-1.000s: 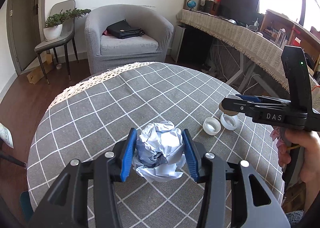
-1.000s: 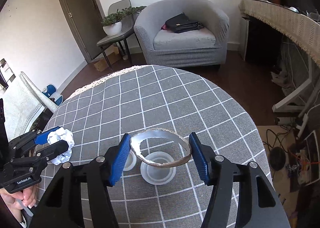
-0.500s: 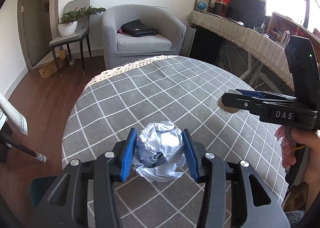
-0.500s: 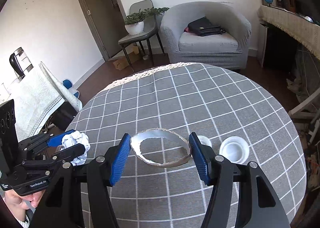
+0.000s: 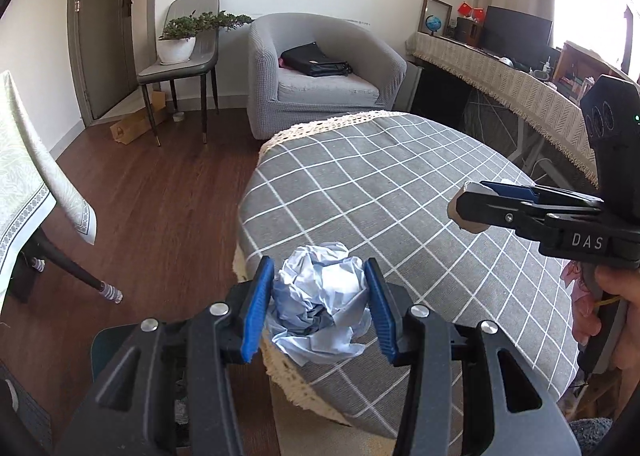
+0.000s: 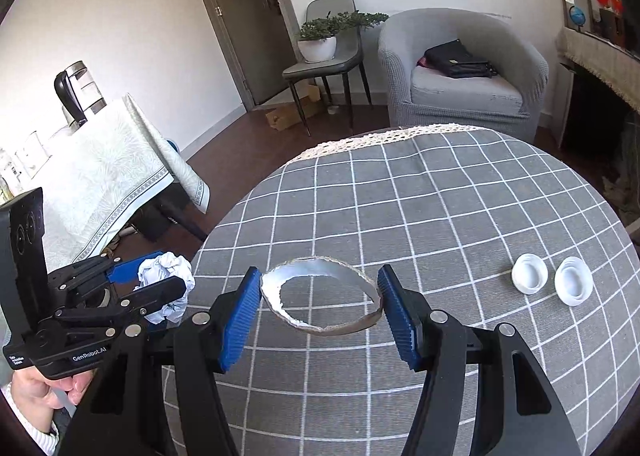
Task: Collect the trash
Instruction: 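Carry the paper ball and tape ring over the teal trash bin, then open the left gripper while the right gripper opens, dropping paper ball and tape ring into the bin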
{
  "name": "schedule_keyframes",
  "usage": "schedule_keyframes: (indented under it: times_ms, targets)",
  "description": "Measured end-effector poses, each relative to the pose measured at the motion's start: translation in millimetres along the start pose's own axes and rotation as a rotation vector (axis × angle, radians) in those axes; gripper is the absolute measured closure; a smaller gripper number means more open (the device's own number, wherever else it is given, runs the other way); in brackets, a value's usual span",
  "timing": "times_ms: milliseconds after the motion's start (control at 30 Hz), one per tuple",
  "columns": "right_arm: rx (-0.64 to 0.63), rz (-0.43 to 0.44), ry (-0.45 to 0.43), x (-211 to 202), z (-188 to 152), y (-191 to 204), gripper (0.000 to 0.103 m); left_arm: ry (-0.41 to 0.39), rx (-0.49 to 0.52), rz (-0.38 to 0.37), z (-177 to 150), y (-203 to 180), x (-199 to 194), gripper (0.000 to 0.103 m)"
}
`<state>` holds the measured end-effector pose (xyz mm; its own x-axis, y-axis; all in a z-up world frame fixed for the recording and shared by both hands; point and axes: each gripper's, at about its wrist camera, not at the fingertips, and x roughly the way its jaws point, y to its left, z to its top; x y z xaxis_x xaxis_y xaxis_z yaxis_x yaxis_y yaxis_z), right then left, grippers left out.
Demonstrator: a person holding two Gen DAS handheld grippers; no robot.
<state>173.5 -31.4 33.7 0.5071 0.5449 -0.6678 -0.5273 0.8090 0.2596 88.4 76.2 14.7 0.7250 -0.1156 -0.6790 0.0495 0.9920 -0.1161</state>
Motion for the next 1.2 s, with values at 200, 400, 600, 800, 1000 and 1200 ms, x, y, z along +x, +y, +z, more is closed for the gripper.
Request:
schedule_keyframes:
  times_ms: [200, 400, 600, 800, 1000, 1200]
  targets:
    - [-0.030, 0.043, 0.000, 10.6, 2.0, 36.3, 0.042, -0.002, -0.031, 0.040, -12.0, 32.5, -10.9, 0.054]
    - [-0.072, 0.091, 0.009, 26.2, 8.4, 74.2, 0.042, 0.013, -0.065, 0.090, -24.8, 69.8, -15.6, 0.054]
    - [-0.116, 0.150, 0.037, 50.9, 12.5, 112.5, 0.042, 0.049, -0.120, 0.146, -39.8, 115.7, -11.6, 0.054]
    - [-0.162, 0.188, 0.069, 75.9, 14.3, 148.1, 0.042, 0.114, -0.176, 0.196, -57.4, 156.5, -3.8, 0.054]
    - [-0.197, 0.215, 0.107, 101.4, 11.9, 179.3, 0.042, 0.193, -0.214, 0.232, -77.2, 186.7, 4.4, 0.054]
    - [-0.206, 0.237, 0.150, 129.2, 7.4, 203.3, 0.042, 0.295, -0.240, 0.241, -106.7, 209.4, 21.7, 0.054]
